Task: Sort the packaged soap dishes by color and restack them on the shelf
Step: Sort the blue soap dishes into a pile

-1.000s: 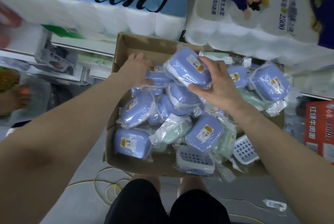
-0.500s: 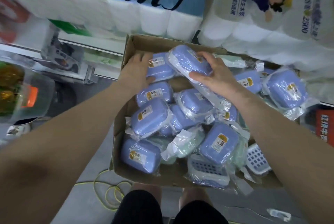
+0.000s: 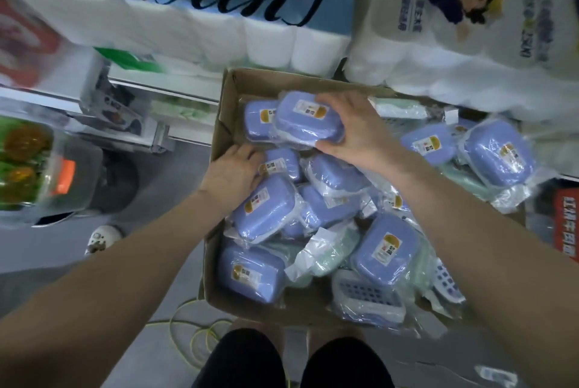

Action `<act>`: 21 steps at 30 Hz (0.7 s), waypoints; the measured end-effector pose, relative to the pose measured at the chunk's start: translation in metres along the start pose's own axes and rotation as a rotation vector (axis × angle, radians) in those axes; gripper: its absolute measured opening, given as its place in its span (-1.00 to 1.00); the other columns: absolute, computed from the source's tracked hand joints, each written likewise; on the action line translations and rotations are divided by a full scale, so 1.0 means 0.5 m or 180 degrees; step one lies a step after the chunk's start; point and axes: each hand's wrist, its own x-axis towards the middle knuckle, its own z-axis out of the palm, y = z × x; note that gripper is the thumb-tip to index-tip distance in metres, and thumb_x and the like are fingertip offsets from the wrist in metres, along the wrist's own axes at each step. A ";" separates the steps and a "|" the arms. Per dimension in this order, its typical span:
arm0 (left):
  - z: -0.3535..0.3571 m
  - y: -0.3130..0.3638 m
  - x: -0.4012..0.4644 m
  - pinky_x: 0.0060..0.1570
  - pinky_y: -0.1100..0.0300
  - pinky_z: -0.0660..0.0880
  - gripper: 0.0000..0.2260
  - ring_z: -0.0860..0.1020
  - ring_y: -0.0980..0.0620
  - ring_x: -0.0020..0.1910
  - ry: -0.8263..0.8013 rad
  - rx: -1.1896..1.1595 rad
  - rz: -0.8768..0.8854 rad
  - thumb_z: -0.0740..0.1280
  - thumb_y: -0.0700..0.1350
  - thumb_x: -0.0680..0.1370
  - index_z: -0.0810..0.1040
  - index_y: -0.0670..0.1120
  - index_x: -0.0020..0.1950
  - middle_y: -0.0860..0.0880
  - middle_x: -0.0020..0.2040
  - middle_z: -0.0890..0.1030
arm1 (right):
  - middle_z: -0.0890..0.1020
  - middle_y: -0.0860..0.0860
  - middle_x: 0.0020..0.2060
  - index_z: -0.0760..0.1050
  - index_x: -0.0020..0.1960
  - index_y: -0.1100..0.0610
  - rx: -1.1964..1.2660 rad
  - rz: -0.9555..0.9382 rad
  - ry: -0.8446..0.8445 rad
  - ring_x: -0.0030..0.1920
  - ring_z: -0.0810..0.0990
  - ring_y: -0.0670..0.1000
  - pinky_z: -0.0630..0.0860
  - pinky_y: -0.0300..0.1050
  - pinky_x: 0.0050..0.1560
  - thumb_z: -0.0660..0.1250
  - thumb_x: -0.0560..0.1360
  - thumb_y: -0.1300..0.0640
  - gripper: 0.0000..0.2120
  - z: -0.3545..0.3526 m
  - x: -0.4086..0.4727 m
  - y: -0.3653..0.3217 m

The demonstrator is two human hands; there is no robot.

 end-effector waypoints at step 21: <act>0.013 0.037 0.019 -0.05 -0.05 0.53 -0.61 0.50 -0.25 0.06 0.0344 0.0775 -0.0119 0.45 -0.21 0.42 0.52 -0.11 0.23 -0.20 0.17 0.51 | 0.53 0.01 0.19 0.61 -0.03 0.13 -0.0635 -0.0635 -0.0123 0.15 0.55 0.07 0.56 0.07 0.02 0.16 0.52 -0.12 -0.62 0.038 -0.067 0.125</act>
